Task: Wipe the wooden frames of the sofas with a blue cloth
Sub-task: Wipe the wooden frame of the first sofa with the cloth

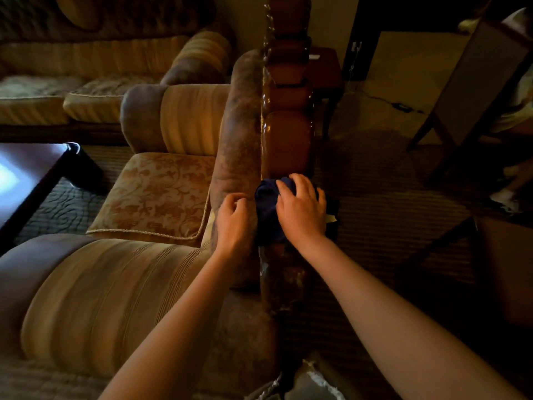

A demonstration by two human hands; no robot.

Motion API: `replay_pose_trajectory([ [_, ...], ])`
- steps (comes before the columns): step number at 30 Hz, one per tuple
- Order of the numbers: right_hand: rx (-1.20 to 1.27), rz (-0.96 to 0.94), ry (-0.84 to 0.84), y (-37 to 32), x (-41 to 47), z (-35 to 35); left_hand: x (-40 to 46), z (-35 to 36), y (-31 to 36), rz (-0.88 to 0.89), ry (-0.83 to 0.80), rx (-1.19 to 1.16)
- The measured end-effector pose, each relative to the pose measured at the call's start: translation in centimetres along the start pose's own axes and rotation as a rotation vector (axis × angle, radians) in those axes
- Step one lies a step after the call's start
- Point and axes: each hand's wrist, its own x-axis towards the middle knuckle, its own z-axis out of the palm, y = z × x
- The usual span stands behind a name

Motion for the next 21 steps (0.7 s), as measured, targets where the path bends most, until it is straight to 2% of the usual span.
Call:
replay_pose_trajectory([
  [3,0.169,0.019,0.08,0.4,1.3,-0.2,-0.4,0.2,0.8,0.045,-0.065,0.03],
  [5,0.434,0.081,0.124,1.4,1.2,-0.9,-0.5,0.7,1.0,0.158,-0.12,0.181],
  [7,0.727,0.205,0.072,2.8,1.3,-1.7,-0.3,1.7,0.7,0.293,-0.165,0.364],
  [9,0.89,0.314,-0.029,4.5,1.5,-2.3,-0.4,2.9,0.6,0.377,-0.213,0.593],
  [11,0.908,0.34,-0.133,6.0,1.5,-2.8,-0.7,4.3,0.8,0.379,-0.237,0.858],
  [14,0.861,0.362,-0.275,7.7,0.7,-2.9,-1.1,6.3,1.4,0.262,-0.227,1.113],
  [18,0.966,0.416,-0.418,8.4,-0.6,-2.9,-1.6,7.9,2.1,0.212,-0.167,1.256],
  [21,0.959,0.33,-0.412,8.3,-0.6,-3.5,-1.7,8.4,2.3,0.157,-0.147,1.262],
])
